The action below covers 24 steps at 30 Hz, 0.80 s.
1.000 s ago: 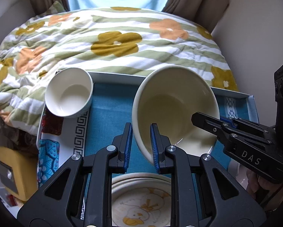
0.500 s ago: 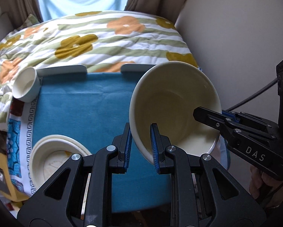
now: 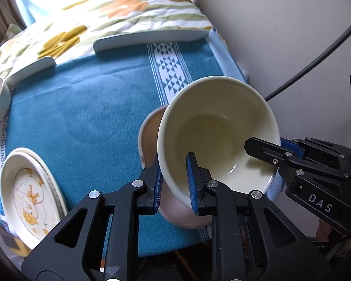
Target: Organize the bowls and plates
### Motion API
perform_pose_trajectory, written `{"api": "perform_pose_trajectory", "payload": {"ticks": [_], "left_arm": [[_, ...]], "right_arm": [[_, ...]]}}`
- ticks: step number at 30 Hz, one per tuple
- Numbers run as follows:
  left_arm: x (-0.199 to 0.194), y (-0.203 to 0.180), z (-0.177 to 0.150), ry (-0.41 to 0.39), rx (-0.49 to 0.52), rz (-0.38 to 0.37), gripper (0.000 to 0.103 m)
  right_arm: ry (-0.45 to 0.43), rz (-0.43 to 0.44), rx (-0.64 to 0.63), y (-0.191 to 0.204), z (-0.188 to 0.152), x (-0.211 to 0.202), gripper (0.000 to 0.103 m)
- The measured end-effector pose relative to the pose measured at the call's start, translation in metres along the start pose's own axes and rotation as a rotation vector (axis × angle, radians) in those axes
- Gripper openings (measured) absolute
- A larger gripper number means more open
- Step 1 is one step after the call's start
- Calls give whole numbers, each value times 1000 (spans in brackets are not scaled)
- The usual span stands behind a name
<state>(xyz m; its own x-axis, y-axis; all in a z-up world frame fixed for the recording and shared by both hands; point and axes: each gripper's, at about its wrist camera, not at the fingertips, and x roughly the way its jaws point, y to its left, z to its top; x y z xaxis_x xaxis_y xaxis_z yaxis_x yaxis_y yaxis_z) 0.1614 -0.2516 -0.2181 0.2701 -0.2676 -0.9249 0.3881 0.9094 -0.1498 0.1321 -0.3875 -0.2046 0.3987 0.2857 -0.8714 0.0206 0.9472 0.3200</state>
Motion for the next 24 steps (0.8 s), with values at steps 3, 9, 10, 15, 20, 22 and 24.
{"api": "perform_pose_trajectory", "payload": {"ticks": [3,9,10,15,20,22,24], "left_arm": [[8,-6,-2,21,29,40,17],[23,-6,-2,54,59,67,17],[25,-6,-2,60,68,74,17],[34,-11,-1,71,105,119,17],[40,-14,-2,84,135,154,17],[42,-15,-3,94,143,159,17],[45,-18,-4,97,157,176,17]], "right_arm": [[23,3,0,-5,-6,9,16],[45,-24,-12,-6,-13,22,16],[51,-27,-11,-6,-13,23,16],[65,-41,-17,-7,-14,28,16],[80,-51,-24,-7,-16,32,16],[93,-61,-21,-6,-16,35,16],[103,-63,-14,-6,-18,37,16]]}}
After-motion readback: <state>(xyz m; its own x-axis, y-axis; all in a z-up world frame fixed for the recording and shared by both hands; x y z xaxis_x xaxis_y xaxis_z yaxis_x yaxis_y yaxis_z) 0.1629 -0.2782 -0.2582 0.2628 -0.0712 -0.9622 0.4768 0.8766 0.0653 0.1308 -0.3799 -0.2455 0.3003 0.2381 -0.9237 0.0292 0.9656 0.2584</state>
